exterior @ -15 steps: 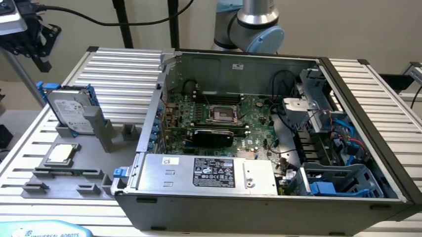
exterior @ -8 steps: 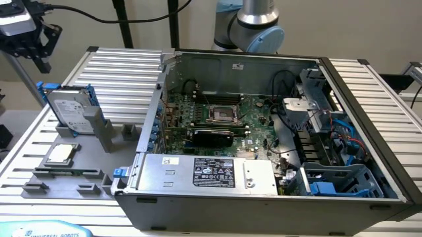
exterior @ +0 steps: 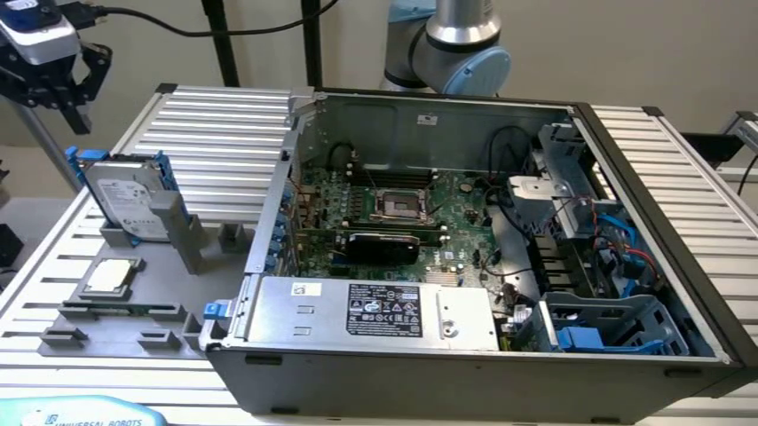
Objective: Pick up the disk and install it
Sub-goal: 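Pick up the disk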
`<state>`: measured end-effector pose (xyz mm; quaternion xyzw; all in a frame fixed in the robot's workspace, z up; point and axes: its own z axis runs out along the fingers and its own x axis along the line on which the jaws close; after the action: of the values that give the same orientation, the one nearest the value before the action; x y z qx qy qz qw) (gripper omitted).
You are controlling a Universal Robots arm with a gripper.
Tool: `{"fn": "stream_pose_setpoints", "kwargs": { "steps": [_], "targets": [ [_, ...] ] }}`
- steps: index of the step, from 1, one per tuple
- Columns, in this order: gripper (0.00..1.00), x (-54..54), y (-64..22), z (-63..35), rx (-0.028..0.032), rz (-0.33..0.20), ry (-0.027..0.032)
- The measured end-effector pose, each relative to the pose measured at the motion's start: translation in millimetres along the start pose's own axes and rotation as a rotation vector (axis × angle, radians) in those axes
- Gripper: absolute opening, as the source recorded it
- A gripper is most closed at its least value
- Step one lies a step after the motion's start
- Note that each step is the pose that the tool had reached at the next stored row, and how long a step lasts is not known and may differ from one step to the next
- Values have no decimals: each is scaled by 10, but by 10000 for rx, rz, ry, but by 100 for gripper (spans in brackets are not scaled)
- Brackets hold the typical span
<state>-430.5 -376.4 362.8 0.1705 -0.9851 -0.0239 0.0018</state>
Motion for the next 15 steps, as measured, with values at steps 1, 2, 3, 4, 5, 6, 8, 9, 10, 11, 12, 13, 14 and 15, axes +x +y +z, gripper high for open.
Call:
{"fn": "stream_pose_setpoints", "kwargs": {
  "steps": [1,2,3,4,5,6,8,9,10,11,12,13,14,15],
  "targets": [
    [11,0,0,5,-1,-180,9],
    [11,0,0,9,-2,-364,18],
    [11,0,-1,13,-2,-545,27],
    [11,0,-1,18,-3,-735,35],
    [11,0,-1,23,-4,-914,43],
    [11,0,-1,27,-5,-1095,53],
    [11,0,-2,36,-7,-1459,70],
    [11,0,-2,41,-8,-1638,78],
    [11,0,-2,46,-9,-1819,87],
    [11,0,-2,51,-9,-2004,96],
    [11,0,-3,54,-10,-2182,103],
    [11,0,-3,57,-10,-2363,110],
    [11,0,-3,58,-10,-2543,118],
    [11,1,-3,59,-10,-2740,124]
  ]
}}
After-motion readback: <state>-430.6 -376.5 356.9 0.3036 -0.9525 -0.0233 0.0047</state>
